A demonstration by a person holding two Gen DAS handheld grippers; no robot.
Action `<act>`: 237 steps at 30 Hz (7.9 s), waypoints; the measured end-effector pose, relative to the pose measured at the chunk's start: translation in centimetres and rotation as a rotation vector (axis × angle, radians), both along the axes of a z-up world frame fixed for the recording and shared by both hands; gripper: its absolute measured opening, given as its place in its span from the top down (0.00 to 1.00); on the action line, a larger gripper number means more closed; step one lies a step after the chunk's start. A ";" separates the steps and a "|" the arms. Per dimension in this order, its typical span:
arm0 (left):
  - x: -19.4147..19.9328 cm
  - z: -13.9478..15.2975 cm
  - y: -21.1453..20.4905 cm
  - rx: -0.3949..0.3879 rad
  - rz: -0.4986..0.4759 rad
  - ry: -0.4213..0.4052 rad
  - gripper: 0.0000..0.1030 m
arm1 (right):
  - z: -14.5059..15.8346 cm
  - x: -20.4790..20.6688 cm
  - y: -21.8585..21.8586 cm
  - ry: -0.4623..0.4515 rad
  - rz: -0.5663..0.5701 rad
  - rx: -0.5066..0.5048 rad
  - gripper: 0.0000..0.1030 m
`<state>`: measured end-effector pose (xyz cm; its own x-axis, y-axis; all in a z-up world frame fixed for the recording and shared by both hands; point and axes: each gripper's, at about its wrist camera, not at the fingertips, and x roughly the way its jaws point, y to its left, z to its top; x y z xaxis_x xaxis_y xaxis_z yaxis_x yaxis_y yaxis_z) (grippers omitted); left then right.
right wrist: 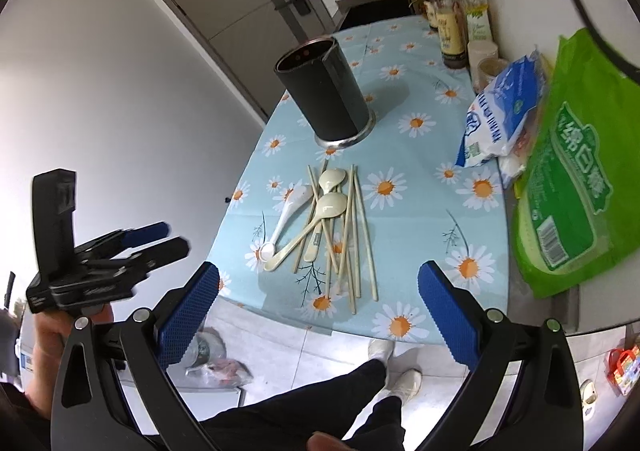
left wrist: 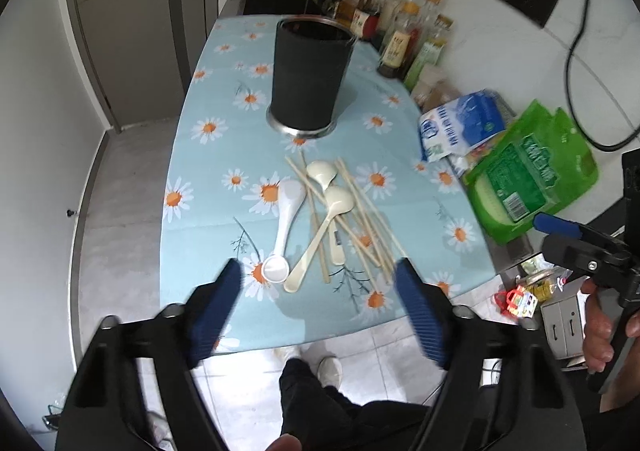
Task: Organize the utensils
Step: 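Grasp the white spoon handle with the left tool while the right tool grasps a chopstick, then lift the white spoon with the left tool while the right tool lifts the chopstick over the black holder, then lower the spoon into the black holder and open the left tool while the right tool drops the chopstick in, then move both tools back down to the remaining utensils on the table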
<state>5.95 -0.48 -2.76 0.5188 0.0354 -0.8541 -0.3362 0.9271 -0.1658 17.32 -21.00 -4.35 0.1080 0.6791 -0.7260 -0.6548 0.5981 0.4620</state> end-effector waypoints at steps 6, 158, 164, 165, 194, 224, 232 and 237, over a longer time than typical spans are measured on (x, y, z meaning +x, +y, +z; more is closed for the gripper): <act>1.5 -1.3 1.3 0.002 -0.022 0.010 0.30 | -1.1 1.1 1.4 0.005 0.019 -0.030 0.06; 21.1 1.9 14.2 0.025 -0.226 -0.636 0.82 | 4.1 20.5 22.9 -0.320 -0.113 0.289 0.94; 21.0 2.0 13.7 0.036 -0.238 -0.635 0.82 | 4.2 19.5 23.2 -0.380 -0.101 0.255 0.94; 21.1 2.0 13.8 0.035 -0.236 -0.634 0.82 | 4.1 19.4 23.3 -0.381 -0.098 0.253 0.94; 19.5 1.2 13.4 0.007 -0.222 -0.547 0.74 | 4.1 18.4 19.5 -0.226 -0.159 0.286 0.80; 11.0 0.5 11.0 -0.077 -0.239 -0.475 0.67 | 0.5 12.6 16.5 -0.163 -0.087 0.104 0.72; 9.4 -2.7 8.7 -0.080 -0.320 -0.323 0.67 | -1.9 12.0 14.9 -0.109 -0.086 0.033 0.72; 9.1 -4.4 8.3 -0.098 -0.328 -0.229 0.67 | -3.6 12.1 13.1 -0.046 -0.091 0.019 0.72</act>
<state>15.09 7.83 -7.17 0.6660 -0.2395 -0.7065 0.0308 0.9551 -0.2947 29.42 -7.90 -7.95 0.2026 0.6788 -0.7058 -0.6189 0.6473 0.4449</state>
